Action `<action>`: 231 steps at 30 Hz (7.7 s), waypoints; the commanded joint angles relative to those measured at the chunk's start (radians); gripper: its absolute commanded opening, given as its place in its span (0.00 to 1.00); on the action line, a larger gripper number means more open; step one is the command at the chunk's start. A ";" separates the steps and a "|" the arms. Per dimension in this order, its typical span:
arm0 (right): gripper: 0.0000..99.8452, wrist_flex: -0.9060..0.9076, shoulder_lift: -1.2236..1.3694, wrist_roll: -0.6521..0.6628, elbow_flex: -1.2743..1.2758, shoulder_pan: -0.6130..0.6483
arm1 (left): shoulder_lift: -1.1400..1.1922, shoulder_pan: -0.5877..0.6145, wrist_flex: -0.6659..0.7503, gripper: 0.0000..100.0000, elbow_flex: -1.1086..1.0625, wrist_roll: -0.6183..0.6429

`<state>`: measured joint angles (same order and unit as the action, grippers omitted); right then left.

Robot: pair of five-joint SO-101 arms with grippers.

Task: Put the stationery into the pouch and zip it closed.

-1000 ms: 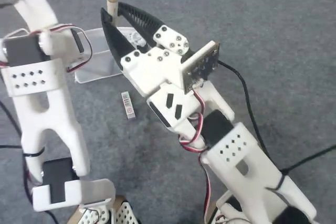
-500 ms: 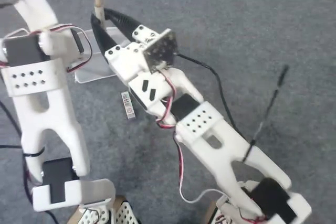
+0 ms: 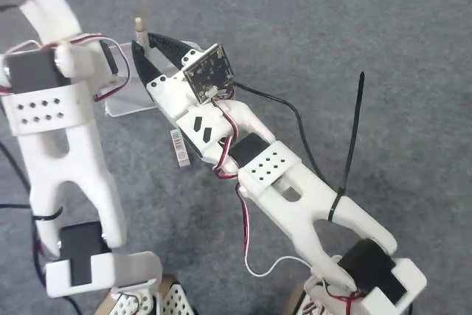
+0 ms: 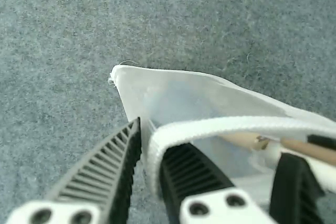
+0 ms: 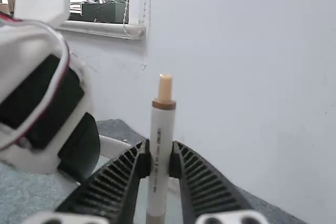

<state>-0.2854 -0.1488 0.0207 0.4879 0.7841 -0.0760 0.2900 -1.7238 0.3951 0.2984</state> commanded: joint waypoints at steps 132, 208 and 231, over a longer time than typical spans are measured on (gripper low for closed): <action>0.13 1.488 0.713 -0.336 -0.790 0.036 | -0.008 0.387 0.005 0.01 0.077 0.018; 0.01 0.351 -0.947 -0.270 0.376 -0.134 | -0.196 -0.172 -0.003 0.01 -0.114 0.014; 0.01 -0.236 -0.325 -0.181 0.384 -0.048 | -0.198 -0.170 0.002 0.01 -0.136 0.012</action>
<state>-0.4971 -0.4741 -0.2125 0.8807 0.7150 -0.2140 0.1227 -1.7238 0.2493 0.3015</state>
